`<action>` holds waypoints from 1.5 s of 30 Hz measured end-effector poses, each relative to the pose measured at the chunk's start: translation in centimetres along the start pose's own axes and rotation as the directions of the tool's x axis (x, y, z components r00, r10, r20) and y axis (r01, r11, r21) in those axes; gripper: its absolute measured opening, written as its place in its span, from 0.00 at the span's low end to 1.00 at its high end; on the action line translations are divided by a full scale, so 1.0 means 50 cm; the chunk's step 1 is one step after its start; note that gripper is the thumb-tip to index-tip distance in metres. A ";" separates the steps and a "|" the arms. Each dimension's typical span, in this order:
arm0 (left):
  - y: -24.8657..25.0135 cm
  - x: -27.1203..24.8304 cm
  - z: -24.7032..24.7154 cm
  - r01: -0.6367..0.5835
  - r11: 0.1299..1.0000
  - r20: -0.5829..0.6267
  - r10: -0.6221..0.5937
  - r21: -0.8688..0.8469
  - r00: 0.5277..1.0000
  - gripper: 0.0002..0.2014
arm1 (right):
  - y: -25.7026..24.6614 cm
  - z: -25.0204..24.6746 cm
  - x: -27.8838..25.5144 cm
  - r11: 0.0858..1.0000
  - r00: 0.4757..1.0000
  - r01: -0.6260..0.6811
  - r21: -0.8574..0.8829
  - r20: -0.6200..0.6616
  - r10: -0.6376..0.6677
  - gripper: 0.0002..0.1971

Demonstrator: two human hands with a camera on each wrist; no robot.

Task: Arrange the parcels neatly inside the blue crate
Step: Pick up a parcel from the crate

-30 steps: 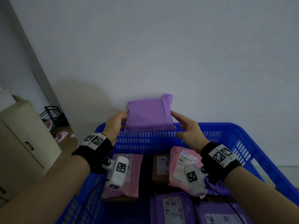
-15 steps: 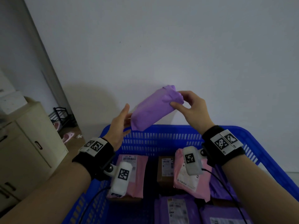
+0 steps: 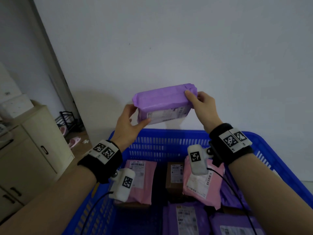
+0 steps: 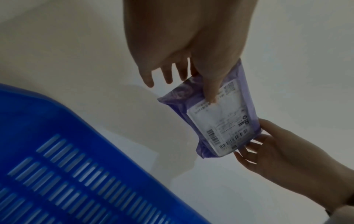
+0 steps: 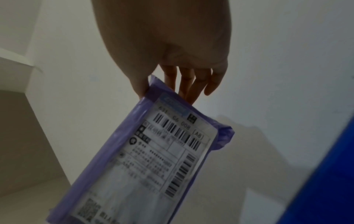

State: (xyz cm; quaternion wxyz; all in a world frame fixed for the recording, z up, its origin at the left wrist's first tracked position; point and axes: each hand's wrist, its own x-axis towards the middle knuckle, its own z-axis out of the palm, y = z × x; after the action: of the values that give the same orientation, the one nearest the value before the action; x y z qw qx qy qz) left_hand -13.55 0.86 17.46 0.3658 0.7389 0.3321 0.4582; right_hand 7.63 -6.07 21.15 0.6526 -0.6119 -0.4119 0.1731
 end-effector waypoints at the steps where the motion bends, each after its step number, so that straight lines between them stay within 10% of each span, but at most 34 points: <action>1: -0.003 0.000 0.001 0.016 1.000 -0.002 -0.016 -0.022 1.000 0.28 | 0.002 -0.001 -0.004 0.999 0.999 -0.032 0.019 0.023 0.032 0.15; 10: -0.066 -0.029 0.008 0.450 0.836 0.128 -0.432 -0.314 0.892 0.31 | 0.044 -0.002 -0.047 0.959 0.943 -0.285 -0.013 0.179 0.282 0.20; 14: -0.088 -0.057 0.002 0.560 0.705 0.224 -0.518 -0.436 0.826 0.33 | 0.125 0.030 -0.091 0.842 0.818 -0.540 0.014 0.243 0.521 0.33; 17: -0.111 -0.082 0.003 0.641 0.642 0.297 -0.570 -0.421 0.766 0.24 | 0.178 0.068 -0.130 0.721 0.689 -0.682 0.125 0.440 0.575 0.25; 24: -0.194 -0.150 0.015 0.801 0.526 0.297 -0.746 -0.286 0.596 0.23 | 0.276 0.137 -0.185 0.710 0.709 -0.682 0.175 0.397 0.583 0.26; 29: -0.234 -0.174 -0.001 0.872 0.473 0.230 -0.841 -0.126 0.490 0.16 | 0.342 0.174 -0.227 0.644 0.596 -0.762 0.070 0.465 0.655 0.12; 37: -0.387 -0.195 0.004 0.902 0.431 0.011 -0.902 -0.037 0.431 0.24 | 0.392 0.270 -0.243 0.611 0.521 -0.790 -0.053 0.467 0.714 0.17; 45: -0.399 -0.190 0.003 0.824 0.533 -0.044 -0.834 0.191 0.550 0.17 | 0.415 0.332 -0.232 0.658 0.580 -0.746 -0.101 0.387 0.717 0.19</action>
State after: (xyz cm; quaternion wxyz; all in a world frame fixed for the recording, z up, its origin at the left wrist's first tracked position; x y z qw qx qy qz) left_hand -19.92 3.15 -3.57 0.4757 0.5360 0.6747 0.1766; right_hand -6.00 0.33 -3.60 0.4478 -0.6544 -0.2388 0.5606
